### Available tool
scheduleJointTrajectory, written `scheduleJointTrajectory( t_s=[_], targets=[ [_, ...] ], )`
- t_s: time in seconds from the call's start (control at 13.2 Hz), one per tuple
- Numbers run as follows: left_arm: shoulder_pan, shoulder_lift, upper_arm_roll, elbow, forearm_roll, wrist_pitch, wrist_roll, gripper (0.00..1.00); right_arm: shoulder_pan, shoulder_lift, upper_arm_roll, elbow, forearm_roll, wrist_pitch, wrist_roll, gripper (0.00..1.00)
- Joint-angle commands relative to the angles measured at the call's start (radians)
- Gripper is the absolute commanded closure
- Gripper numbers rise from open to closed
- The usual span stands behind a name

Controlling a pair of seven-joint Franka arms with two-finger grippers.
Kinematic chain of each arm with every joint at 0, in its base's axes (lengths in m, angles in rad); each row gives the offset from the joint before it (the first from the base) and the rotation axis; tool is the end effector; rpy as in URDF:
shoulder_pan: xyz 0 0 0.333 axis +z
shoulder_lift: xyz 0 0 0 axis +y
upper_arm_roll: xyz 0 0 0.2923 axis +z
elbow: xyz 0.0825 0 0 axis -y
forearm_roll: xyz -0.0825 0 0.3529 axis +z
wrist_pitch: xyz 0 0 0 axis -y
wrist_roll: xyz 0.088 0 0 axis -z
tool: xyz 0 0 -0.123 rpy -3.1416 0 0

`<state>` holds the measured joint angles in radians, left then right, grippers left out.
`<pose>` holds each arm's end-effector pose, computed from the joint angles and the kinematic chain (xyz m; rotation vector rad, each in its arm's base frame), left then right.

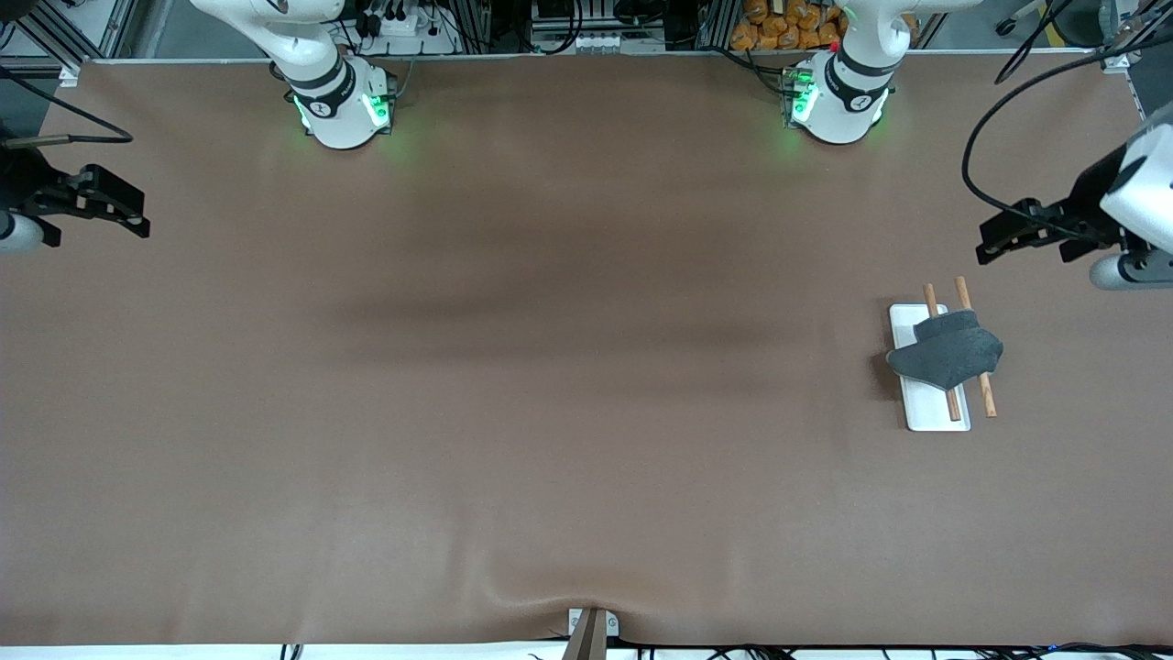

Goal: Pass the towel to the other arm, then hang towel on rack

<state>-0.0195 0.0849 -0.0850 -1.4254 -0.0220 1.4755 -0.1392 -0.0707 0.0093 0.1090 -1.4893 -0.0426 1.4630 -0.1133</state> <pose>0.5348 -0.0569 0.5952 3.1159 0.0517 -0.0589 0.5146 0.0138 0.6063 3.0925 0.2289 -0.0575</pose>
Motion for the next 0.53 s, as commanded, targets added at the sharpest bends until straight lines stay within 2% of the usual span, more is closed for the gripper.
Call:
scheduleJointTrajectory(
  t_s=[0.0, 0.45],
  targets=[
    [-0.007, -0.079, 0.016, -0.093, 0.016, 0.003, -0.005, 0.00, 0.040, 0.001, -0.002, 0.023, 0.004, -0.016, -0.005, 0.00],
    [-0.003, -0.123, 0.013, -0.115, 0.016, -0.032, -0.011, 0.00, 0.058, 0.003, -0.002, 0.023, -0.002, -0.004, 0.001, 0.00]
  ],
)
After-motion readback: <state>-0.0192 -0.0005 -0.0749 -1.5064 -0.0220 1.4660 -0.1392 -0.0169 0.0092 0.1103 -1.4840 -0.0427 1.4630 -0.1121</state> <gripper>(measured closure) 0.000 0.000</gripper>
